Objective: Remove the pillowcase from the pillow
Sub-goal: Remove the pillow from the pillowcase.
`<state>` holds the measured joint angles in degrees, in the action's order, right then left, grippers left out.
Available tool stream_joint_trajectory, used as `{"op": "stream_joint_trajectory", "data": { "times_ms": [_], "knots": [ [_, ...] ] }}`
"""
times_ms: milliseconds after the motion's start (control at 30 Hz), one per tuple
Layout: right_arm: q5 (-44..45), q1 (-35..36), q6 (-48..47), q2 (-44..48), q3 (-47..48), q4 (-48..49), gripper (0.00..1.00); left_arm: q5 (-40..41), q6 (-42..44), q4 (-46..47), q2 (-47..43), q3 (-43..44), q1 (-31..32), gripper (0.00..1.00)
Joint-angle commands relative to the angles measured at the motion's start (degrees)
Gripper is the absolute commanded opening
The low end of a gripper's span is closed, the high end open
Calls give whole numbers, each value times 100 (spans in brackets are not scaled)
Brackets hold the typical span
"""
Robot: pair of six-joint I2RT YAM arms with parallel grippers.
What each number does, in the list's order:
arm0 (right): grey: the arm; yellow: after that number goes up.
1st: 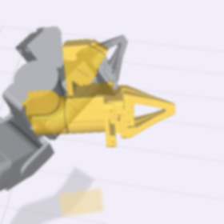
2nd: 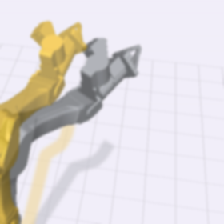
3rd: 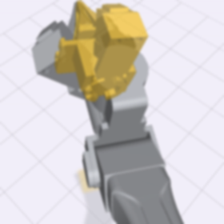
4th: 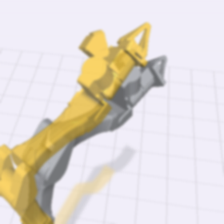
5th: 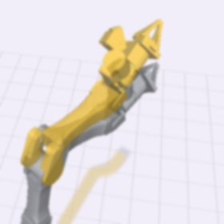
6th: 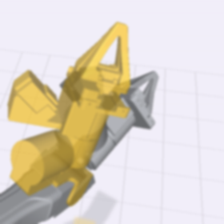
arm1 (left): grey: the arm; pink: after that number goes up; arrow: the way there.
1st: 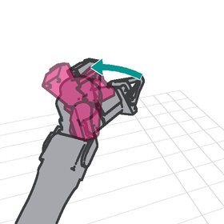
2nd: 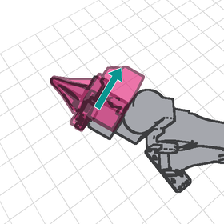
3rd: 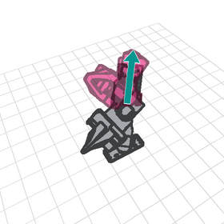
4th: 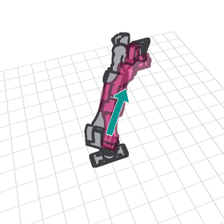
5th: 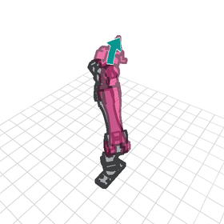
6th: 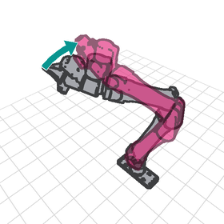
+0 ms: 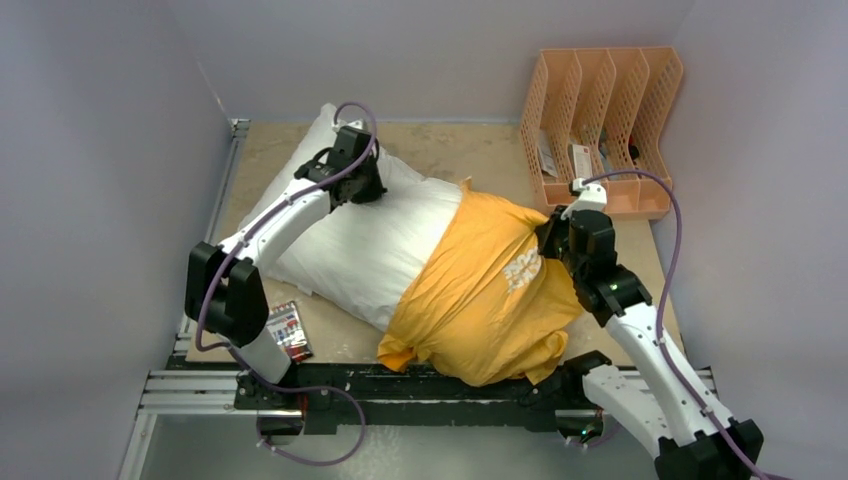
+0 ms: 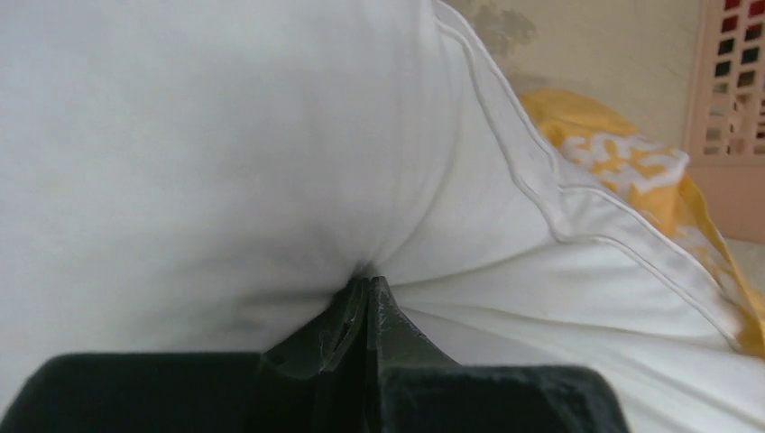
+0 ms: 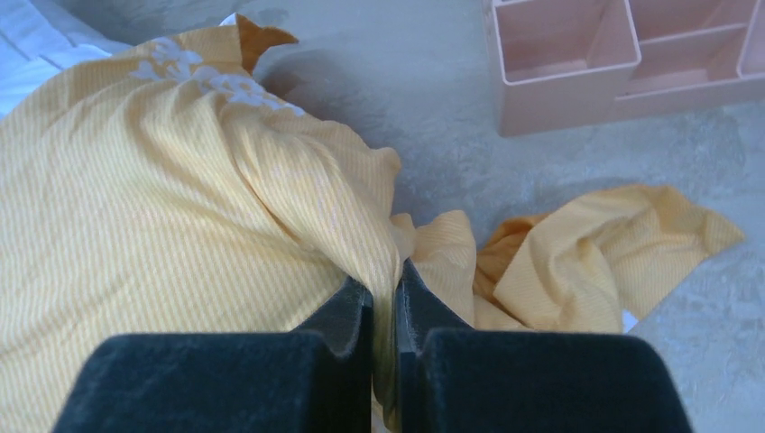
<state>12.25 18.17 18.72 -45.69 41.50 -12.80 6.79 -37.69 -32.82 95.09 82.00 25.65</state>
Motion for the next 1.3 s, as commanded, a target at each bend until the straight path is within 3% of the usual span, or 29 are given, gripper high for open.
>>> {"op": "stream_joint_trajectory", "data": {
  "times_ms": [0,133,233,333,467,633,667,733,767,833,867,933,1000,1100,1133,1267],
  "knots": [
    [1781,-328,426,11,752,-76,0,1202,459,-940,-1,-419,-531,0],
    [959,-334,354,-352,1041,-292,0,1117,483,-889,-103,-432,-561,0],
    [1479,-394,530,-609,1263,-829,2,1272,473,-918,-205,-457,-604,0],
    [1311,-810,505,-792,1474,-1145,4,1146,684,-846,-267,-729,-1020,0],
    [64,-1441,589,-777,1412,-1046,0,310,902,-618,-351,-1187,-2128,0],
    [-1560,-1562,634,-1018,1401,-664,0,247,905,-569,-419,-1173,-2168,0],
    [-1883,-1563,626,-1096,1434,-613,5,260,920,-616,-370,-1161,-2164,0],
    [-2529,-1563,490,-1213,1486,-426,36,84,937,-558,-375,-1243,-2168,0],
    [-2779,-1563,402,-1283,1549,-447,43,-109,932,-447,-437,-1325,-2165,0],
    [-3006,-1563,171,-1397,1708,-560,45,-570,905,-242,-589,-1418,-2159,0],
    [-3107,-1563,24,-1414,1728,-449,41,-827,869,-156,-684,-1405,-2142,2],
    [-3426,-1557,-162,-1478,1789,-307,29,-1013,761,-69,-882,-1235,-1982,23],
    [-3740,-1554,-176,-1553,1797,-216,18,-741,681,-188,-1007,-721,-1564,44],
    [-4132,-1554,-156,-1648,1783,-67,6,-254,627,-467,-959,133,-794,63],
    [-4184,-1558,-146,-1656,1791,-56,0,-97,646,-509,-942,358,-606,67],
    [-4136,-1545,-206,-1504,1773,65,0,98,1412,-436,-808,928,159,71]
  ]
}}
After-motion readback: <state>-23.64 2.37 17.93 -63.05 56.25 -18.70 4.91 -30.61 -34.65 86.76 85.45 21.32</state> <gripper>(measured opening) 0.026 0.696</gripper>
